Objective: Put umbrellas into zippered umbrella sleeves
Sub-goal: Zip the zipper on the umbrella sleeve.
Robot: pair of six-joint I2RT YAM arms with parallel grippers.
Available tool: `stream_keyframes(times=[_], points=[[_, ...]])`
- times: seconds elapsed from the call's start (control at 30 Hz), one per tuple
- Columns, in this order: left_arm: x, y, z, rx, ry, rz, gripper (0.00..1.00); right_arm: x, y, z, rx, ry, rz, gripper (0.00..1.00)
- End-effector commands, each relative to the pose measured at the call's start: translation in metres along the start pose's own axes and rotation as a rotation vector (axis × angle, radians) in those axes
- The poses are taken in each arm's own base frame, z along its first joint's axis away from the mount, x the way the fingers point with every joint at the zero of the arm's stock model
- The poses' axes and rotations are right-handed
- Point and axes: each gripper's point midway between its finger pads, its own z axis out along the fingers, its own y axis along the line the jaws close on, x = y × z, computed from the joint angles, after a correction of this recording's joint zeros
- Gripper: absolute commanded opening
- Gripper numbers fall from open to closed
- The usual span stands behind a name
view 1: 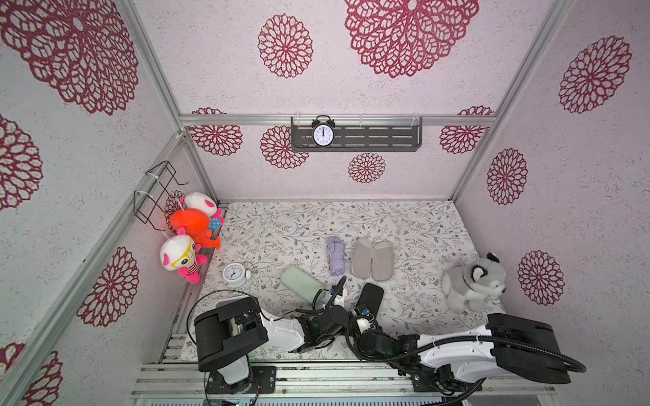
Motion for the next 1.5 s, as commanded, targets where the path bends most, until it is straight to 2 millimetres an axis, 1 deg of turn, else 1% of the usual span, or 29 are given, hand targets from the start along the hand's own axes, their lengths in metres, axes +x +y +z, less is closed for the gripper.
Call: stream_keyframes(times=[0.0,0.13,0.23,0.33,0.43,0.53,0.6,0.67,0.7,0.8,0.87,0.93,0.97,1.03,1.1,1.17,1.2,1.27,1.3,1.37,1.4,1.47], points=[[0.056,0.028,-0.006,-0.057,0.174,0.013,0.10,-0.087,0.044,-0.016,-0.140,-0.312,0.128,0.00],[0.051,0.024,-0.009,-0.038,0.154,0.007,0.09,-0.100,0.043,-0.019,-0.179,-0.387,0.178,0.00],[0.051,0.024,-0.012,-0.031,0.154,0.013,0.10,-0.095,0.043,-0.015,-0.166,-0.353,0.163,0.00],[0.049,0.030,-0.020,-0.032,0.135,0.011,0.11,-0.076,0.029,-0.014,-0.113,-0.263,0.144,0.00],[0.048,0.024,-0.028,-0.002,0.134,0.025,0.13,-0.052,0.000,-0.017,-0.036,-0.197,0.154,0.00],[0.053,0.011,-0.028,0.042,0.166,0.049,0.22,-0.028,-0.029,-0.022,0.035,-0.139,0.171,0.00],[0.057,0.000,-0.027,0.074,0.191,0.067,0.34,-0.015,-0.047,-0.026,0.083,-0.110,0.181,0.00],[0.059,-0.002,-0.027,0.080,0.201,0.074,0.40,-0.007,-0.060,-0.030,0.116,-0.092,0.184,0.00],[0.058,0.000,-0.028,0.074,0.194,0.076,0.42,-0.004,-0.065,-0.032,0.130,-0.085,0.186,0.00],[0.052,0.005,-0.030,0.045,0.175,0.094,0.42,0.004,-0.075,-0.037,0.143,-0.073,0.195,0.00],[0.046,0.006,-0.032,0.027,0.163,0.109,0.42,0.009,-0.077,-0.037,0.138,-0.062,0.206,0.00],[0.033,0.009,-0.035,-0.001,0.138,0.138,0.42,0.014,-0.079,-0.037,0.138,-0.046,0.216,0.00],[0.022,0.013,-0.036,-0.028,0.118,0.161,0.42,0.018,-0.078,-0.036,0.129,-0.032,0.219,0.00],[-0.007,0.018,-0.037,-0.057,0.069,0.200,0.43,0.023,-0.075,-0.033,0.116,-0.006,0.209,0.00],[-0.040,0.007,-0.035,-0.009,0.017,0.246,0.48,0.027,-0.081,-0.032,0.167,0.016,0.194,0.00],[-0.065,-0.010,-0.030,0.003,-0.001,0.369,0.55,0.029,-0.087,-0.033,0.192,0.018,0.204,0.00],[-0.079,-0.019,-0.025,-0.016,-0.018,0.422,0.57,0.029,-0.091,-0.034,0.207,0.012,0.212,0.00],[-0.097,-0.045,-0.010,0.029,-0.022,0.503,0.62,0.029,-0.097,-0.039,0.230,0.007,0.222,0.00],[-0.105,-0.055,-0.001,0.052,-0.009,0.532,0.62,0.028,-0.100,-0.042,0.238,-0.004,0.232,0.00],[-0.117,-0.067,0.021,0.139,0.013,0.549,0.63,0.028,-0.106,-0.047,0.242,-0.021,0.252,0.00],[-0.125,-0.067,0.035,0.171,0.028,0.528,0.62,0.028,-0.109,-0.049,0.235,-0.032,0.266,0.00],[-0.133,-0.072,0.058,0.251,0.073,0.505,0.63,0.029,-0.114,-0.052,0.226,-0.048,0.286,0.00]])
